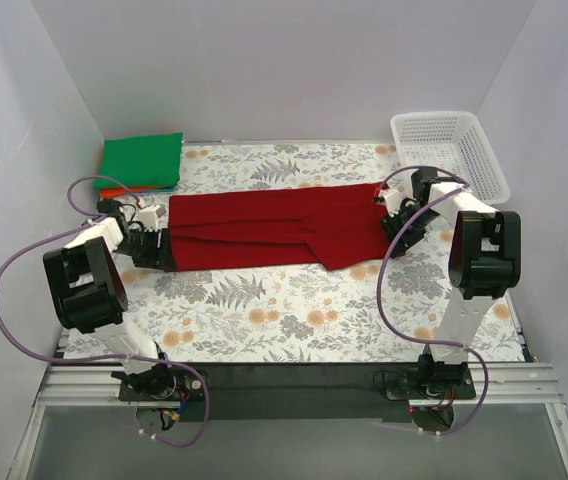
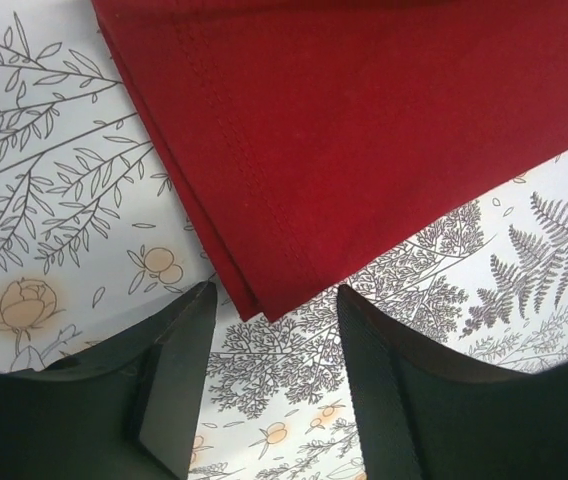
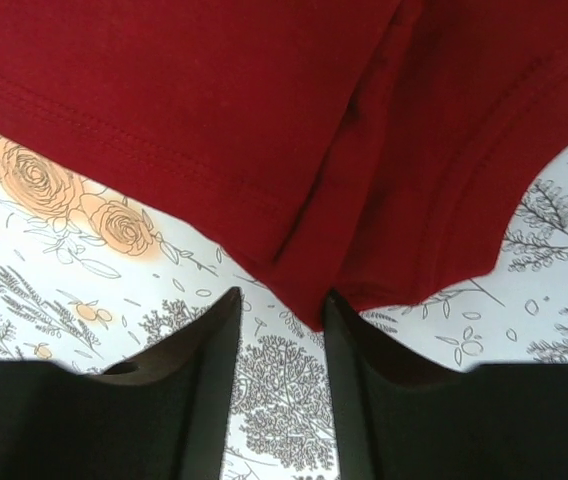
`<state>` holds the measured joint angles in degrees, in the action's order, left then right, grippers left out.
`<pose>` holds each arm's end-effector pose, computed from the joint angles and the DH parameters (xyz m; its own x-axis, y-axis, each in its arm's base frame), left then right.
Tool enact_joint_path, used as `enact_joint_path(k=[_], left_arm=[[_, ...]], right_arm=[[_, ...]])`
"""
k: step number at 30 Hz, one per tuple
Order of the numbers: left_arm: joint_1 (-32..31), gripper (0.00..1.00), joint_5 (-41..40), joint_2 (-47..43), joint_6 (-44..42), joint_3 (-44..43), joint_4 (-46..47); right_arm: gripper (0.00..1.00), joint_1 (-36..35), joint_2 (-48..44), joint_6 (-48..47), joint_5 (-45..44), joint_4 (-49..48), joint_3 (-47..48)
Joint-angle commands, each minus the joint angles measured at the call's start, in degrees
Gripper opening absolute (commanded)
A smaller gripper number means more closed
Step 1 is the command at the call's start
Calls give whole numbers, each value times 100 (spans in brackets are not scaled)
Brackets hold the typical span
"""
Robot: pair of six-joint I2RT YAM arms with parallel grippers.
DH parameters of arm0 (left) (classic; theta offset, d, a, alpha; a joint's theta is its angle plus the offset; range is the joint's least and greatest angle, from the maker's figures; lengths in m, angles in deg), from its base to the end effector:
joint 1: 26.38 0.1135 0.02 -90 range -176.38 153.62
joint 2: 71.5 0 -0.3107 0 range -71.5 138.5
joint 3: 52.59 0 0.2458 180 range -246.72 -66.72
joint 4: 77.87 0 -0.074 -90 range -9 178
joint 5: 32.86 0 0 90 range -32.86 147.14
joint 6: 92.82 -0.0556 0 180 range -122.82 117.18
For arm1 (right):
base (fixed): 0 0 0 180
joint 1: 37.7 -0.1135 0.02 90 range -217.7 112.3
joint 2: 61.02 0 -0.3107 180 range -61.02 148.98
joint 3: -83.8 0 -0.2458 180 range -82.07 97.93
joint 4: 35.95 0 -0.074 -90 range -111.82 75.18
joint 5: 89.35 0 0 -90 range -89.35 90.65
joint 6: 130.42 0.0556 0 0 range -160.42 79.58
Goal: Fold and stack the t-shirts
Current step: Fold the tshirt
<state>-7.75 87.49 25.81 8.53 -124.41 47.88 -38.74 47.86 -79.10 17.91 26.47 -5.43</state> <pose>0.2962 0.0702 0.1959 -0.8767 -0.4748 -0.0768 -0.3702 0.7681 -0.5225 0.3747 0.0233 0.2057 -0.7285 -0.6102 -0.3113 -0.6680 0.7335 0.1256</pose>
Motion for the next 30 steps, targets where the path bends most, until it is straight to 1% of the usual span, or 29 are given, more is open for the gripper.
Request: enact_joint_path(k=[1, 2, 3, 4, 5, 6, 7, 9, 16, 19, 23, 24, 25, 26, 27, 28, 30], left_arm=[[9, 49, -47, 208, 95, -146, 92], [9, 42, -107, 287, 104, -163, 75], [9, 29, -125, 314, 95, -172, 31], [9, 23, -169, 331, 25, -164, -13], [9, 19, -204, 332, -10, -146, -66], [26, 11, -248, 314, -28, -120, -136], [26, 7, -284, 288, -89, -102, -171], [79, 1, -397, 183, -133, -6, -233], [360, 0, -618, -90, -432, 144, -497], [509, 0, -688, -239, -616, 205, -629], [545, 0, -811, -441, -801, 328, -655], [554, 1, -768, -459, -854, 303, -751], [554, 11, -672, -468, -906, 224, -830], [562, 21, -305, -581, -950, 58, -935], [571, 39, -93, -713, -1003, -48, -1102], [554, 46, 136, -845, -1099, -162, -1173], [440, 54, 811, -1283, -1275, -521, -1374]], right_arm=[[42, 7, 71, 97, 23, -215, -44], [39, 7, 72, 114, 23, -215, -53], [35, 7, 89, 115, 23, -215, -62], [27, 7, 98, 115, 15, -215, -79], [23, 7, 98, 106, -11, -206, -114], [19, 7, 81, 106, -38, -206, -140], [10, 7, 46, 80, -99, -215, -167], [1, 7, -7, 71, -152, -215, -255], [1, 16, -533, -43, -486, -119, -773], [1, 16, -867, -131, -548, 13, -1106], [1, 7, -1202, -184, -486, 224, -1493], [13, 7, -1255, -184, -486, 311, -1520], [26, 7, -1290, -184, -478, 338, -1538], [40, 7, -1334, -184, -451, 365, -1512], [49, 7, -1395, -132, -408, 382, -1477], [54, 16, -1561, -105, -242, 470, -1390], [55, 7, -1720, -35, -13, 628, -1056]])
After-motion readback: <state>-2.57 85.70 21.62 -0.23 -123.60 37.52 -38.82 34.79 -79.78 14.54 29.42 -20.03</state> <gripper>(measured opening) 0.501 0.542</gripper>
